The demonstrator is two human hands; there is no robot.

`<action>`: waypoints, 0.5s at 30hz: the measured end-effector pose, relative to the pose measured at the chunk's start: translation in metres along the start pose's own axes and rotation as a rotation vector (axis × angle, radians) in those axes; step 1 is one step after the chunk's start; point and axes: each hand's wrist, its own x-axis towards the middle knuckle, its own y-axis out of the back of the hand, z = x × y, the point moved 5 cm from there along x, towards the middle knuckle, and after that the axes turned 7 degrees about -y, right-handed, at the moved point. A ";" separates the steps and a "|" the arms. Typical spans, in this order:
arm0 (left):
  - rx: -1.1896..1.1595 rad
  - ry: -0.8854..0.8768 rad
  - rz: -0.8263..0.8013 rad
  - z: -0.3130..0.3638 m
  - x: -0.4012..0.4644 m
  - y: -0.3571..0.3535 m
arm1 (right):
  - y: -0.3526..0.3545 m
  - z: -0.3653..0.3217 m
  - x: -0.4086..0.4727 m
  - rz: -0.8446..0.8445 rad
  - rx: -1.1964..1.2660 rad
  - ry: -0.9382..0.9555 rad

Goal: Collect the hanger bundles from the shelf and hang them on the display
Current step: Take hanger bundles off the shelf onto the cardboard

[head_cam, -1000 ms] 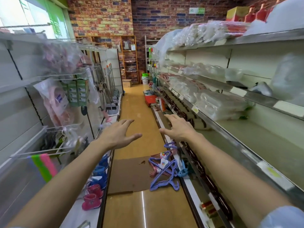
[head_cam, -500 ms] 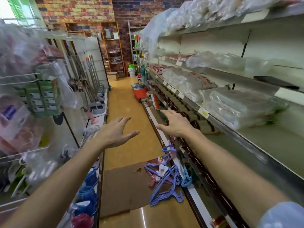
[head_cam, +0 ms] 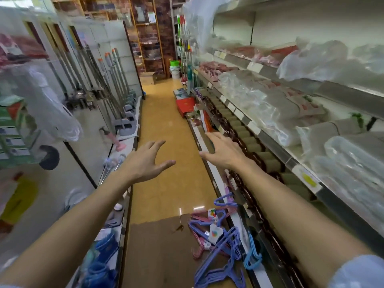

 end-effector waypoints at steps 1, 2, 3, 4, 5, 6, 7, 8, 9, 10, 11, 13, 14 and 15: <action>-0.001 0.000 -0.005 -0.007 0.015 -0.007 | -0.007 0.005 0.016 -0.006 -0.003 -0.002; -0.003 0.003 -0.012 -0.014 0.028 -0.015 | -0.014 0.011 0.030 -0.013 -0.003 -0.004; -0.010 0.010 -0.020 -0.020 0.040 -0.024 | -0.021 0.017 0.043 -0.025 0.001 -0.010; -0.023 0.022 -0.030 -0.026 0.051 -0.033 | -0.029 0.023 0.054 -0.039 0.005 -0.019; -0.041 0.037 -0.041 -0.032 0.061 -0.043 | -0.037 0.029 0.065 -0.053 0.008 -0.030; -0.061 0.055 -0.057 -0.038 0.070 -0.053 | -0.045 0.035 0.074 -0.063 0.006 -0.041; -0.080 0.067 -0.076 -0.042 0.077 -0.063 | -0.053 0.041 0.082 -0.072 0.003 -0.051; -0.099 0.075 -0.093 -0.047 0.084 -0.075 | -0.062 0.046 0.091 -0.081 0.003 -0.062; -0.117 0.077 -0.107 -0.051 0.091 -0.087 | -0.071 0.051 0.099 -0.091 0.003 -0.071; -0.135 0.073 -0.119 -0.056 0.096 -0.100 | -0.081 0.056 0.107 -0.102 0.001 -0.076; -0.156 0.070 -0.130 -0.060 0.102 -0.115 | -0.093 0.061 0.114 -0.112 -0.004 -0.079; -0.208 0.079 -0.141 -0.068 0.113 -0.147 | -0.119 0.073 0.126 -0.123 -0.020 -0.088; -0.231 0.092 -0.147 -0.073 0.118 -0.164 | -0.133 0.079 0.132 -0.119 -0.028 -0.095; -0.261 0.104 -0.155 -0.078 0.122 -0.182 | -0.148 0.087 0.137 -0.117 -0.031 -0.102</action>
